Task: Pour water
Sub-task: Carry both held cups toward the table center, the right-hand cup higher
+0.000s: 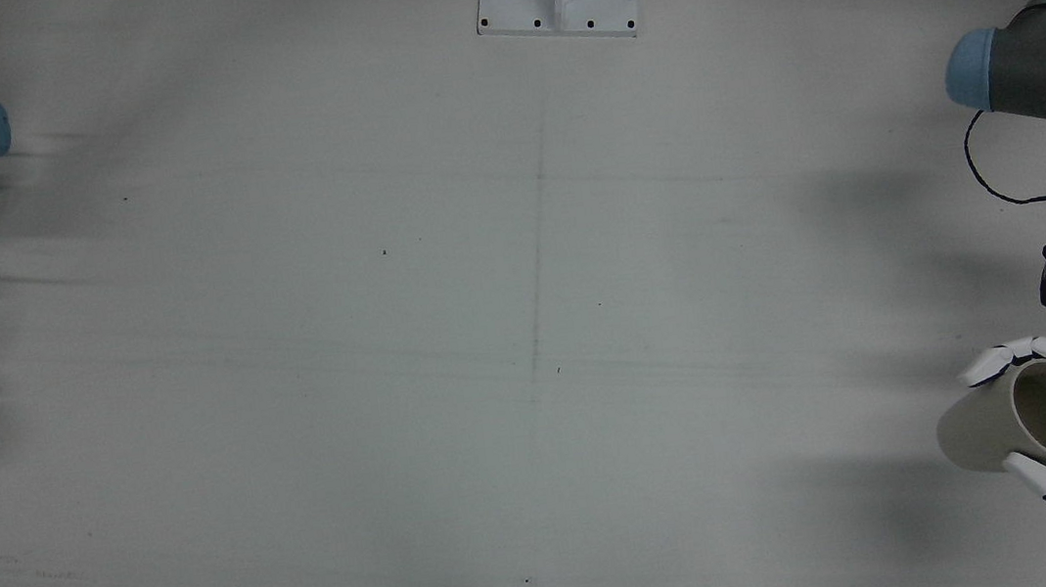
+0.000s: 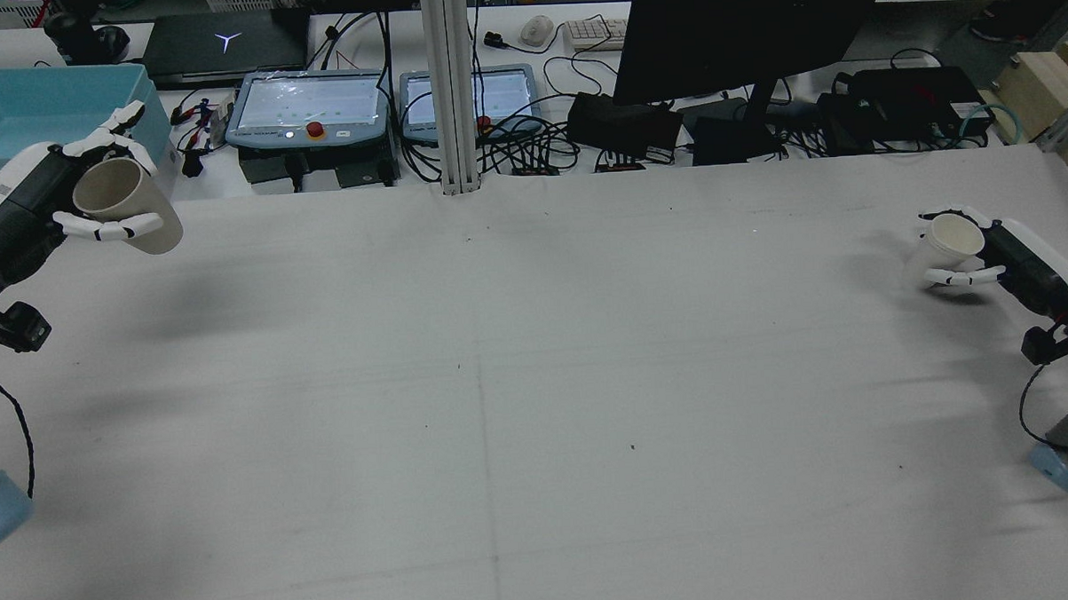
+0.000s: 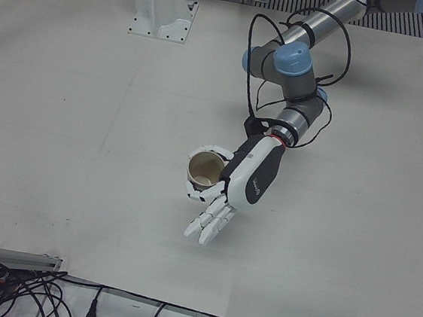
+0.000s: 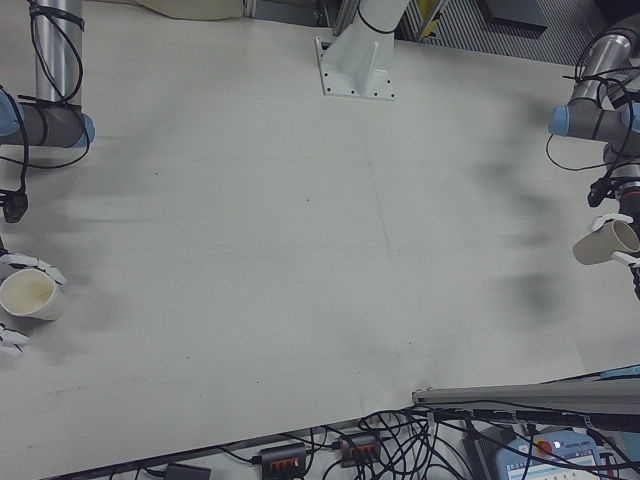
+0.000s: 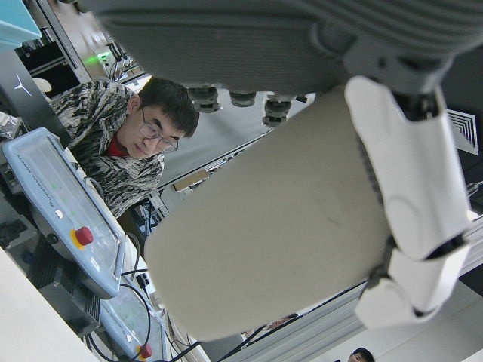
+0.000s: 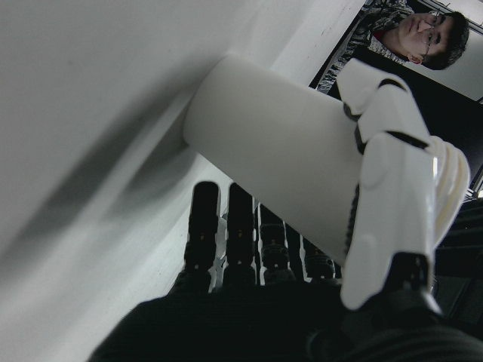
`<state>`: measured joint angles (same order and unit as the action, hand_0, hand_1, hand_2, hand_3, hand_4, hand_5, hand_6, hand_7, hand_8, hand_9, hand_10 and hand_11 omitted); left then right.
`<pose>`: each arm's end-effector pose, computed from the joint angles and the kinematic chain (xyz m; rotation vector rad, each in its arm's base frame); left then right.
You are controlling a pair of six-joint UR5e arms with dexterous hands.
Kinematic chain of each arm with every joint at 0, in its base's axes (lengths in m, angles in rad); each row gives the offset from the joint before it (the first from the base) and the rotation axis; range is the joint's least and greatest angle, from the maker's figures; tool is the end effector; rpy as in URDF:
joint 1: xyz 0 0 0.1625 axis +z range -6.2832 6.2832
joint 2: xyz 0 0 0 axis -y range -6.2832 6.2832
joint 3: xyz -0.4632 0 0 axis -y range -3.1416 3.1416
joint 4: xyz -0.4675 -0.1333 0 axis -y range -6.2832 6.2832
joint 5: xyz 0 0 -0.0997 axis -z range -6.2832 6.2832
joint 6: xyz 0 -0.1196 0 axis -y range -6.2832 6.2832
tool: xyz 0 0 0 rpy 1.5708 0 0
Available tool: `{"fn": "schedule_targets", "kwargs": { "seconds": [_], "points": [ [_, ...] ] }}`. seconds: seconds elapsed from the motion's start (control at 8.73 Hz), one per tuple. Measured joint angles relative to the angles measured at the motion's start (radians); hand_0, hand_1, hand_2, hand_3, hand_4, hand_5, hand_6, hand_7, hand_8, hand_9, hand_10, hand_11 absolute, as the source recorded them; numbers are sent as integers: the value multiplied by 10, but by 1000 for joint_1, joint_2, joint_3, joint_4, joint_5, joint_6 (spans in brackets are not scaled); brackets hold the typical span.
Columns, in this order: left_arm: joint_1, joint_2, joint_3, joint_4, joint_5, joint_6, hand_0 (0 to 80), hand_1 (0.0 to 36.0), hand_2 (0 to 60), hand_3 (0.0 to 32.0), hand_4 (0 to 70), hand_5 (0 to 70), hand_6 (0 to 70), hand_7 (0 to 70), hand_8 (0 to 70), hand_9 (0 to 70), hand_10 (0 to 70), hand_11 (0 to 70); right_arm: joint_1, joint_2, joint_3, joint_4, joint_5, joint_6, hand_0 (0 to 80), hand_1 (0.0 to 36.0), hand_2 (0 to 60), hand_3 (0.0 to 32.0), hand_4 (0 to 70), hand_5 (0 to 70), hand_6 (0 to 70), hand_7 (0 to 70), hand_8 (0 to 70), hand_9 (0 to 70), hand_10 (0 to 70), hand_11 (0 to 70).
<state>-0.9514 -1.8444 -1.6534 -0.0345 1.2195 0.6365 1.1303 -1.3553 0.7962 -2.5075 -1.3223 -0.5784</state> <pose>0.2673 -0.6754 0.4949 0.2907 2.2792 -1.4743 -0.1165 -0.6288 0.9537 0.3654 -1.9603 1.7249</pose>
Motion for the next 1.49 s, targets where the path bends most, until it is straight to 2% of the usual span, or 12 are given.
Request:
{"fn": "schedule_targets", "kwargs": {
  "seconds": [0.11, 0.23, 0.46, 0.8, 1.15, 1.26, 1.49],
  "points": [
    [0, 0, 2, -2, 0, 1, 469, 315, 600, 0, 346, 465, 62, 70, 12, 18, 27, 57, -1, 0, 0, -2, 0, -6, 609, 289, 335, 0, 63, 700, 256, 446, 394, 557, 407, 593],
    [0, -1, 5, -3, 0, 1, 468, 316, 600, 0, 345, 465, 62, 69, 13, 18, 27, 57, -1, 0, 0, -3, 0, -11, 606, 295, 370, 0, 68, 700, 259, 442, 397, 559, 420, 613],
    [0, -1, 7, -5, 0, 2, 470, 317, 600, 0, 345, 465, 62, 70, 12, 18, 26, 57, -1, 0, 0, -3, 0, -14, 623, 301, 335, 0, 63, 695, 240, 403, 369, 523, 409, 598],
    [2, -4, 3, -2, 0, 4, 473, 325, 600, 0, 349, 474, 66, 74, 11, 18, 26, 57, 4, -6, 0, -5, 0, -10, 666, 316, 298, 0, 53, 640, 216, 363, 331, 477, 382, 564],
    [24, -50, 0, 37, 0, 11, 472, 325, 600, 0, 347, 472, 65, 73, 11, 17, 26, 57, 31, -11, 8, -5, -7, 3, 784, 350, 312, 0, 46, 624, 202, 339, 300, 438, 362, 542],
    [44, -64, 1, 46, -1, 12, 473, 327, 600, 0, 349, 475, 67, 75, 11, 17, 26, 57, 39, -12, 9, -5, -9, 10, 797, 358, 331, 0, 45, 616, 200, 334, 296, 432, 362, 543],
    [82, -94, 10, 66, -15, 13, 471, 323, 600, 0, 348, 472, 66, 74, 11, 18, 27, 58, 57, -15, 10, -4, -11, 24, 797, 359, 332, 0, 40, 598, 196, 324, 287, 421, 361, 542]
  ]
}}
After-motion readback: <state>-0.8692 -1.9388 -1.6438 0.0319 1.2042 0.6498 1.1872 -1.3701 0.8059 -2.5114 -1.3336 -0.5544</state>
